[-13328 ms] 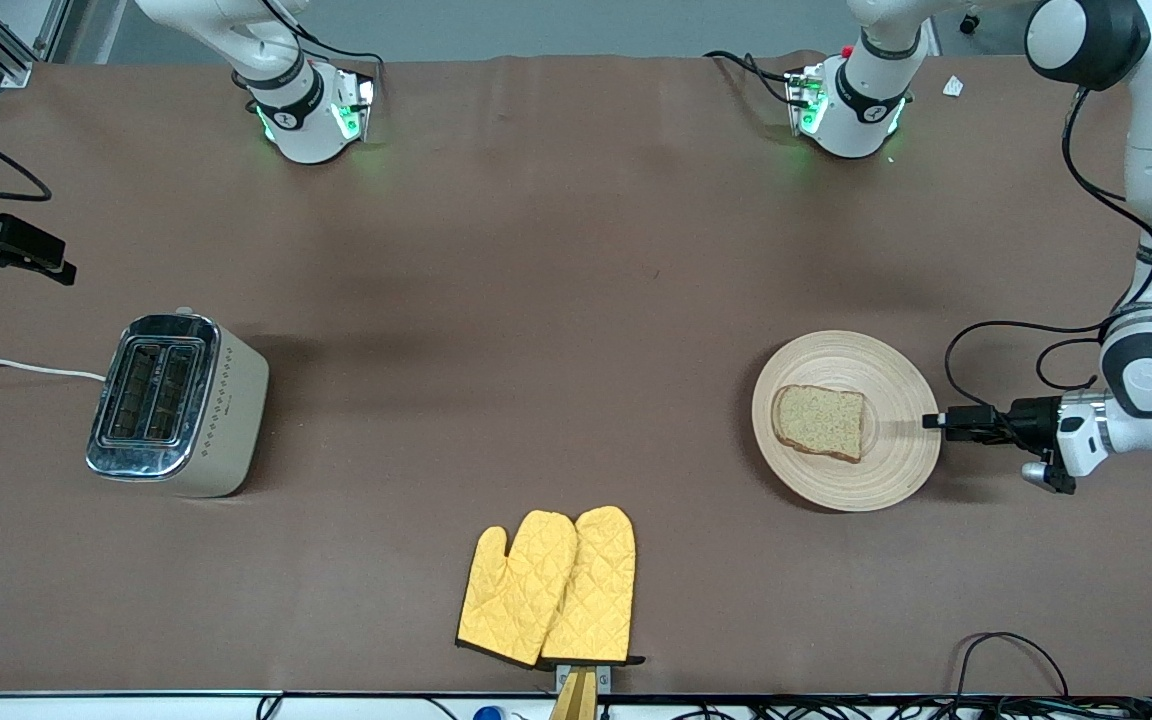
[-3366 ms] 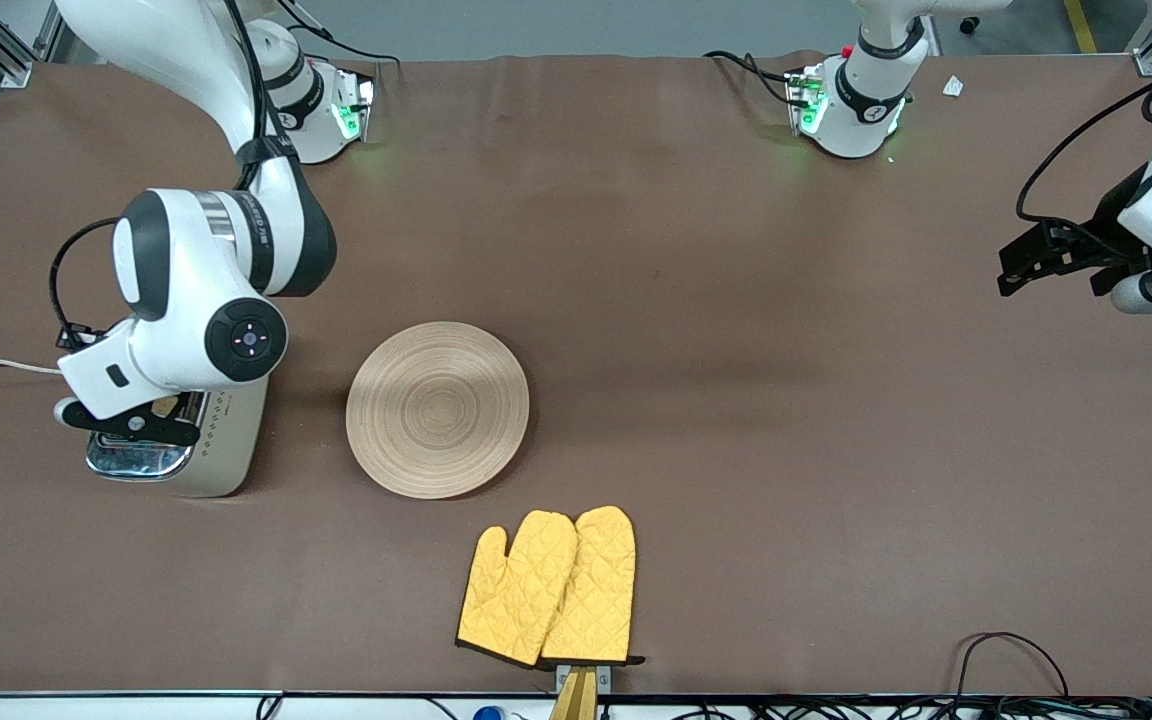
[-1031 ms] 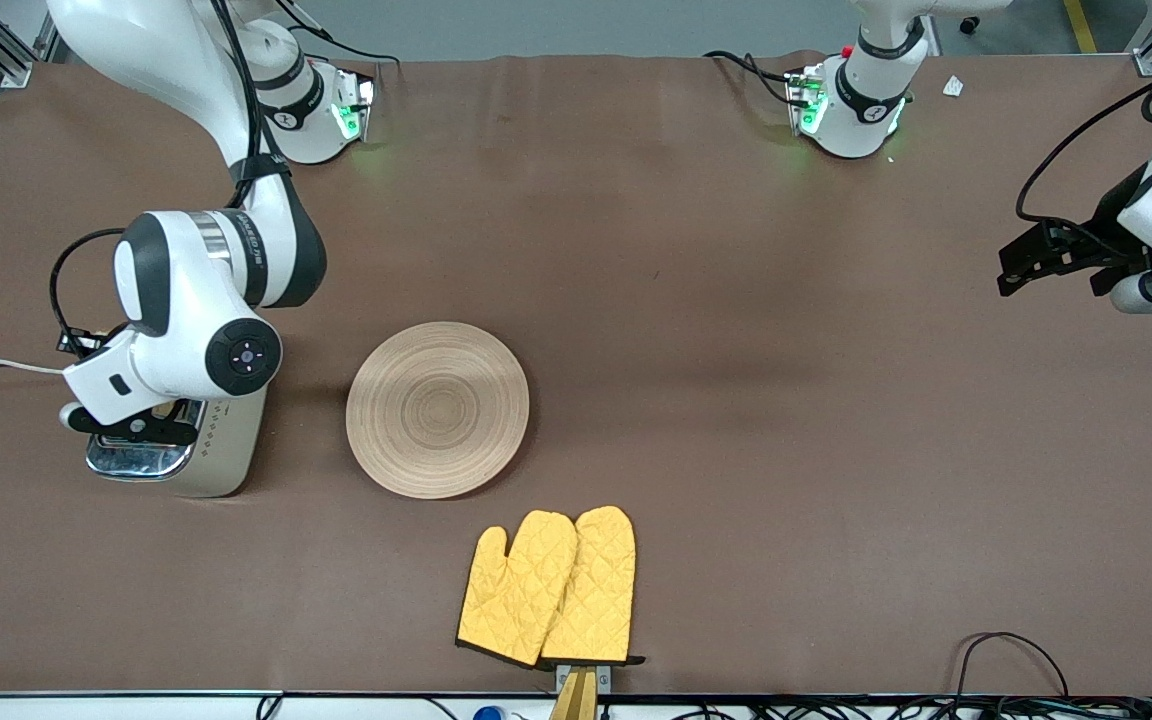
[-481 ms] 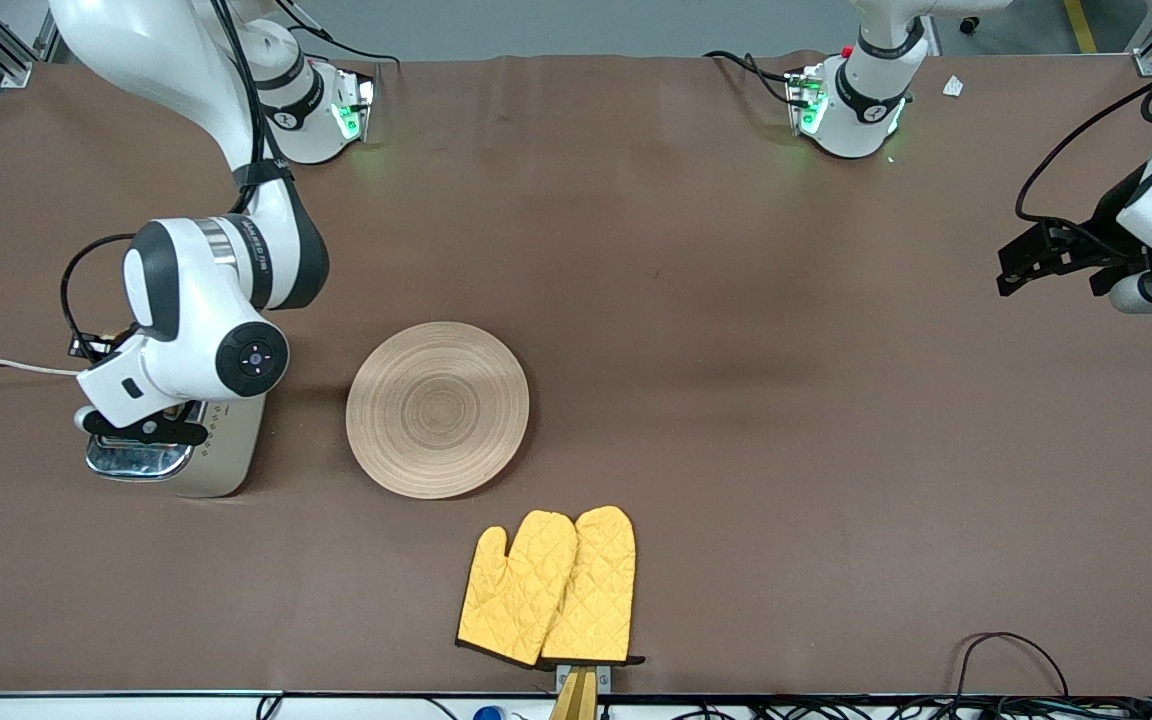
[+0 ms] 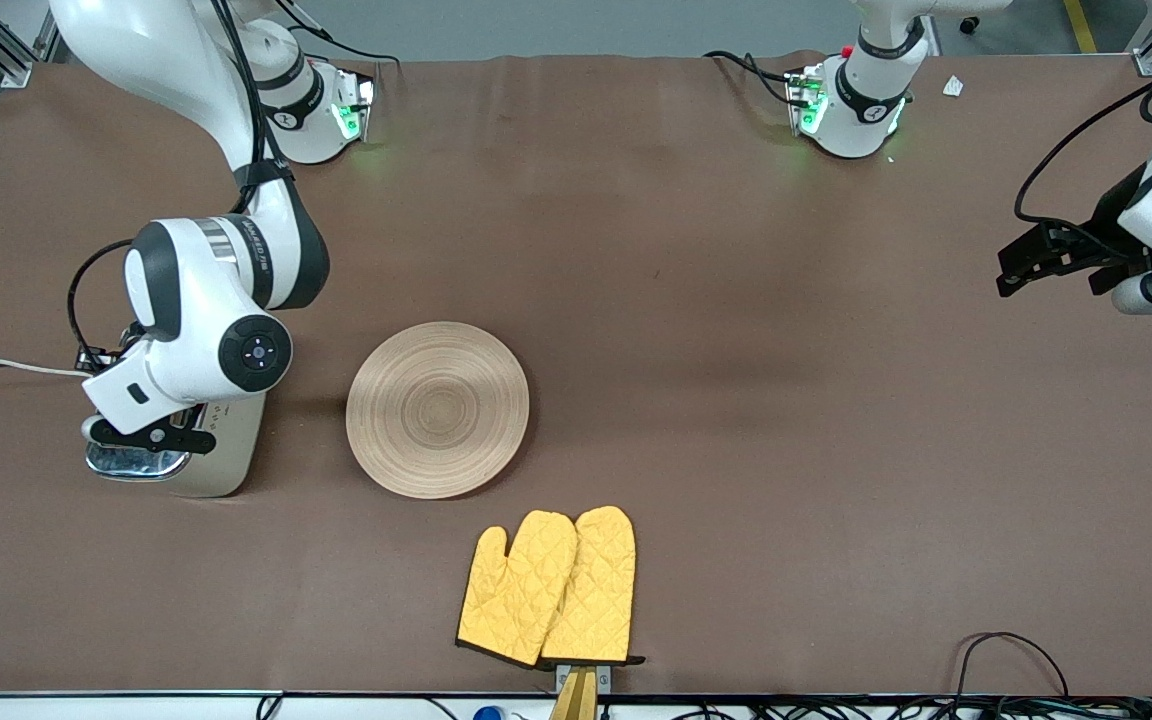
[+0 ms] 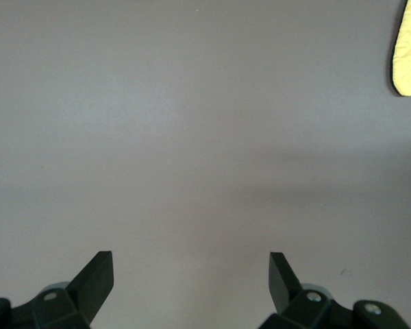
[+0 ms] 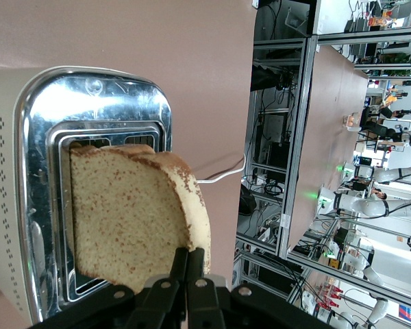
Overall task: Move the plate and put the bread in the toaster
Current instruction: 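Open the right gripper to release the bread in the slot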
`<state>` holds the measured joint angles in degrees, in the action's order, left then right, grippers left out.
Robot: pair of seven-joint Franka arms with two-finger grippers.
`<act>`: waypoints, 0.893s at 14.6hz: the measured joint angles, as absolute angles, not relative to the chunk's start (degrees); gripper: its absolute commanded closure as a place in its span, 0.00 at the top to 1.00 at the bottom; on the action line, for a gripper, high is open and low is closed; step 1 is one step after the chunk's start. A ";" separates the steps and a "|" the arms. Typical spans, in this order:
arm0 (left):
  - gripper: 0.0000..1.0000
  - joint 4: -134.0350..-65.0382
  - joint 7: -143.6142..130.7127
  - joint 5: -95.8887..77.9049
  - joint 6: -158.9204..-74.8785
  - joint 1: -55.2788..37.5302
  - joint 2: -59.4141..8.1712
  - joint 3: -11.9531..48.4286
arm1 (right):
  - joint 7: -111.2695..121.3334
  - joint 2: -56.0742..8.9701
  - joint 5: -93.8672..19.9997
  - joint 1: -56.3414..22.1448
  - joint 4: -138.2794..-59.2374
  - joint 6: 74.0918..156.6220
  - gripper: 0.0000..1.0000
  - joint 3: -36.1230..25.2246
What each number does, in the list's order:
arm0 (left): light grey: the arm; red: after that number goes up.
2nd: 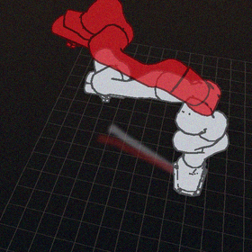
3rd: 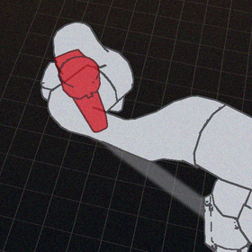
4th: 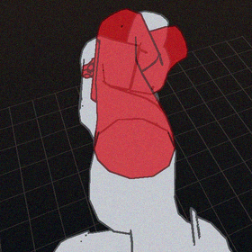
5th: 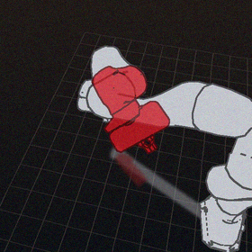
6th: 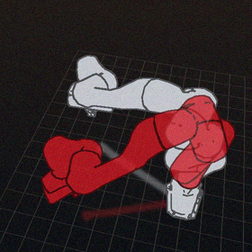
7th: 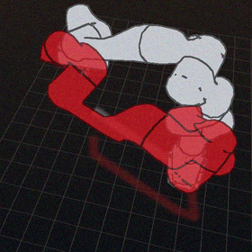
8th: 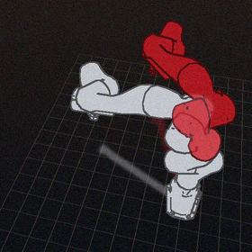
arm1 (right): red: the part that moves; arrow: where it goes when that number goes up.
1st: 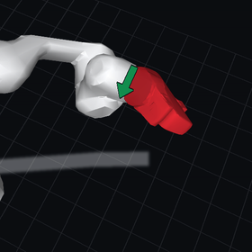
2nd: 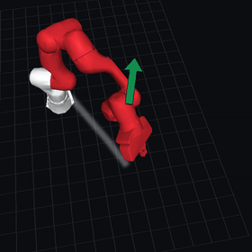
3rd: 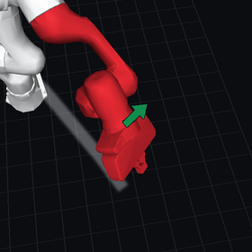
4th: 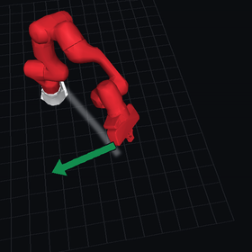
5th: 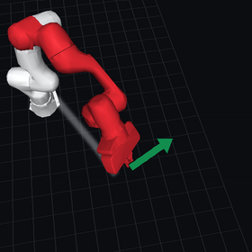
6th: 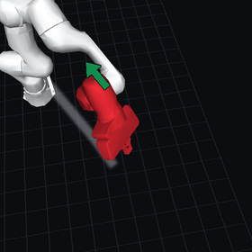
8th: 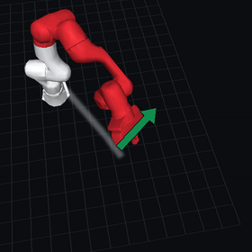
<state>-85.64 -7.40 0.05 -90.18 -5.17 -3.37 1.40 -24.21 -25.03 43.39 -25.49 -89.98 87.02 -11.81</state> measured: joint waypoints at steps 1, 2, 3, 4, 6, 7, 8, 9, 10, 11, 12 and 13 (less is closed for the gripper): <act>1.00 -85.64 -7.91 0.05 -90.18 -5.20 -3.37 1.41 | -24.21 -25.03 43.39 -25.49 -89.98 87.07 0.00 -11.81; 1.00 -85.64 -8.03 0.05 -90.18 -5.20 -3.37 1.42 | -24.21 -25.03 43.39 -25.48 -89.98 87.16 0.00 -11.81; 1.00 -85.64 -8.04 0.05 -90.26 -5.20 -3.37 1.43 | -24.21 -25.03 43.39 -25.44 -89.99 87.30 0.00 -11.81; 1.00 -85.64 -8.04 0.05 -90.48 -5.21 -3.37 1.43 | -24.21 -25.04 43.31 -25.31 -90.05 87.41 0.01 -11.81; 1.00 -85.64 -8.05 0.05 -90.70 -5.26 -3.37 1.44 | -24.21 -25.07 41.80 -24.75 -90.49 87.93 0.01 -11.82; 1.00 -85.64 -8.05 0.05 -90.76 -5.28 -3.37 1.45 | -24.22 -25.18 39.58 -24.38 -90.76 88.09 0.01 -11.82; 1.00 -85.64 -8.05 0.05 -90.81 -5.31 -3.37 1.46 | -24.22 -25.41 36.96 -23.99 -90.96 88.13 0.02 -11.82; 1.00 -85.64 -8.05 0.05 -90.87 -5.31 -3.37 1.47 | -24.23 -25.78 35.18 -23.66 -91.12 88.26 0.02 -11.82; 1.00 -85.64 -8.05 0.05 -90.91 -5.31 -3.37 1.47 | -24.23 -26.25 34.28 -23.45 -91.24 88.46 0.02 -11.82; 1.00 -85.64 -8.05 0.05 -90.93 -5.31 -3.37 1.47 | -24.23 -26.80 33.91 -23.36 -91.30 88.78 0.02 -11.82; 1.00 -85.64 -8.05 0.05 -90.94 -5.32 -3.37 1.47 | -24.23 -27.35 33.80 -23.36 -91.31 89.28 0.07 -11.80; 1.00 -85.64 -8.05 0.05 -90.95 -5.32 -3.37 1.47 | -24.23 -27.89 33.74 -23.36 -91.38 89.91 0.20 -11.74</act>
<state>-85.64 -8.05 0.05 -90.95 -5.32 -3.37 1.47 -24.23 -27.89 33.74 -23.36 -91.38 89.91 -11.74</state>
